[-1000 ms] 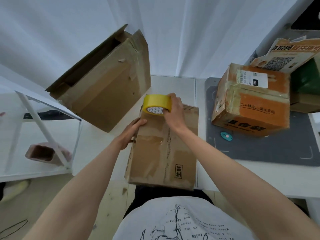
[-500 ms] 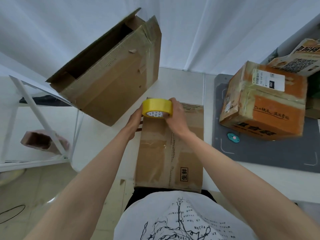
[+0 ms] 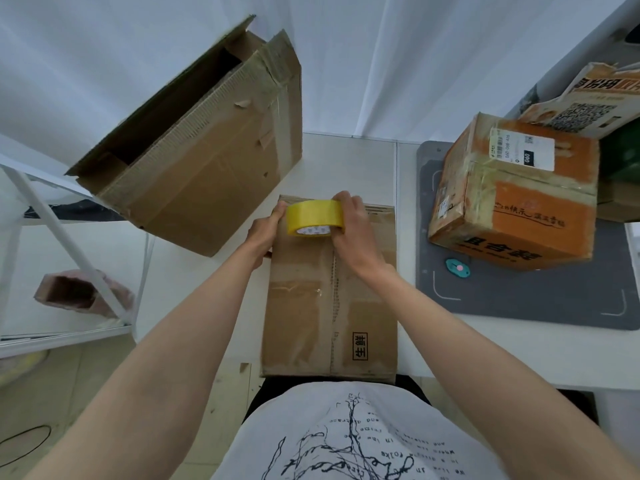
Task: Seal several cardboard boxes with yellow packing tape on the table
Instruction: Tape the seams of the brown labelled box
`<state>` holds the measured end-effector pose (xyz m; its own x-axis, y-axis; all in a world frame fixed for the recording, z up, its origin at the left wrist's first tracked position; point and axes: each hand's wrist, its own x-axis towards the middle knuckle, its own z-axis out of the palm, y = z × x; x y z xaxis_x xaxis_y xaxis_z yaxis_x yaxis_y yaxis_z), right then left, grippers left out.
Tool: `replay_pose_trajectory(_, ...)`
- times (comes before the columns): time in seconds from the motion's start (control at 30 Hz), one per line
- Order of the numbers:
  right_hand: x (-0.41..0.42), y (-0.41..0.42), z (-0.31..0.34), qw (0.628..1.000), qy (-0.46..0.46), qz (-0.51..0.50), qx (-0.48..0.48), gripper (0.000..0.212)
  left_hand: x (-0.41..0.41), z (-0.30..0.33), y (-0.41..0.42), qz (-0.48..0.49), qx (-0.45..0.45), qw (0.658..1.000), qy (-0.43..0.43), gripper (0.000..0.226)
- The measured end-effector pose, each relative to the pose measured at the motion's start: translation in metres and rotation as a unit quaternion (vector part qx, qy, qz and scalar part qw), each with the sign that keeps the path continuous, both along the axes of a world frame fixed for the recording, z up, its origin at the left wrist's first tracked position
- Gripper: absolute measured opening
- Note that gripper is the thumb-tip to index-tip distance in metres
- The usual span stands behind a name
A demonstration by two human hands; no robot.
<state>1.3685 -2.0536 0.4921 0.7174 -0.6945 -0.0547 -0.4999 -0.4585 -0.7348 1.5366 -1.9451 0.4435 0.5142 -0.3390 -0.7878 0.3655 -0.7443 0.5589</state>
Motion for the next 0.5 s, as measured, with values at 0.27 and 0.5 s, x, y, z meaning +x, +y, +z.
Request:
replay_pose_trajectory(0.27, -0.080, -0.057, -0.004, 0.982, 0.037, -0.090, -0.161, 0.039, -0.009, 0.000, -0.005, -0.005, -0.020, 0.999, -0.026, 0.071)
replay_pose_trajectory(0.5, -0.082, -0.054, -0.014, 0.980, -0.016, -0.110, -0.164, 0.047, -0.013, -0.002, -0.006, -0.027, 0.005, 0.995, -0.097, 0.086)
